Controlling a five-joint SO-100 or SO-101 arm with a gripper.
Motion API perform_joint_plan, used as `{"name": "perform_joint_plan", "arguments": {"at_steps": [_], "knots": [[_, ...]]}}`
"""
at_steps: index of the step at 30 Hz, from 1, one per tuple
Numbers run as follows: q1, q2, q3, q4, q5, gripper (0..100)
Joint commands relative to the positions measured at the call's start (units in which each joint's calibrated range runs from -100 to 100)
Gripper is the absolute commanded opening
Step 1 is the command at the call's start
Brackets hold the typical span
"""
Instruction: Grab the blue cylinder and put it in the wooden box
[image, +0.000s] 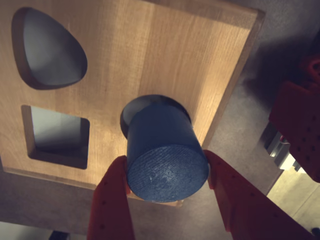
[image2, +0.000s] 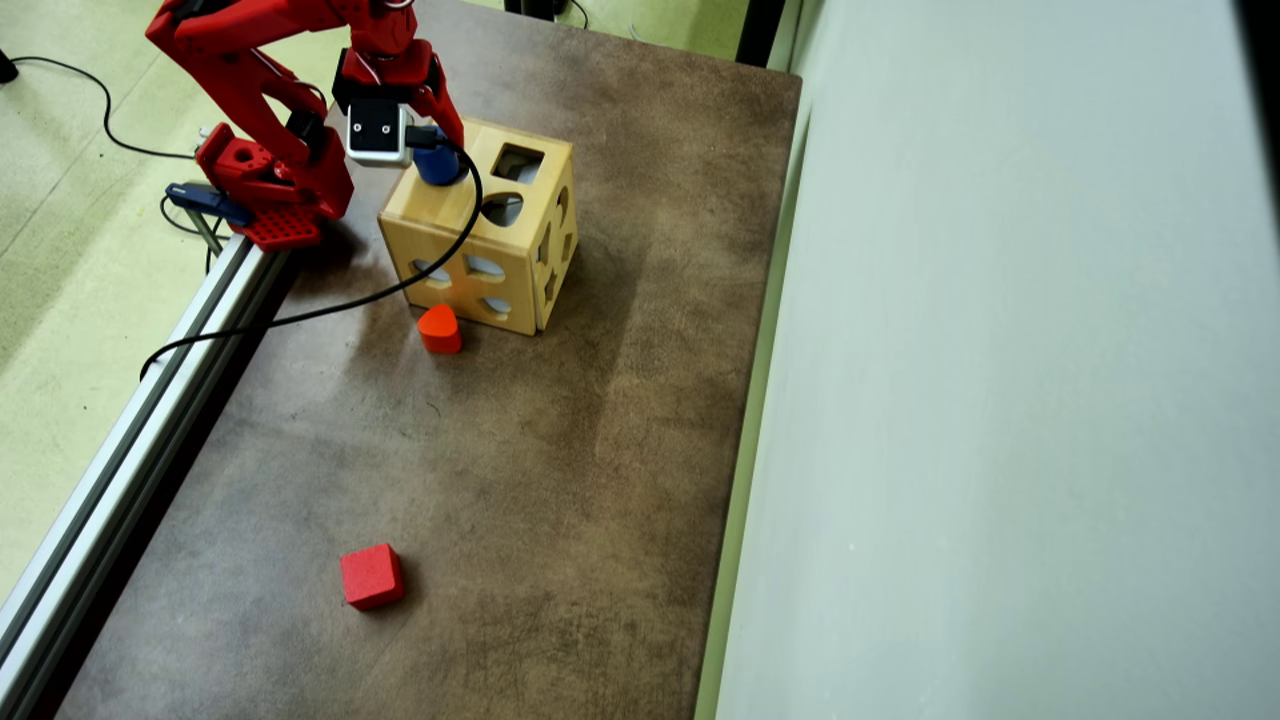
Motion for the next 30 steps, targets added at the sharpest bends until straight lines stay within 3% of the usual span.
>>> {"name": "perform_joint_plan", "arguments": {"at_steps": [1,20,30], "knots": [[-0.5,-1.2,-1.0,0.2,0.3,18],[0.4,-1.1,-1.2,0.3,0.2,18],[0.4,-1.3,-1.2,0.3,0.2,29]]}}
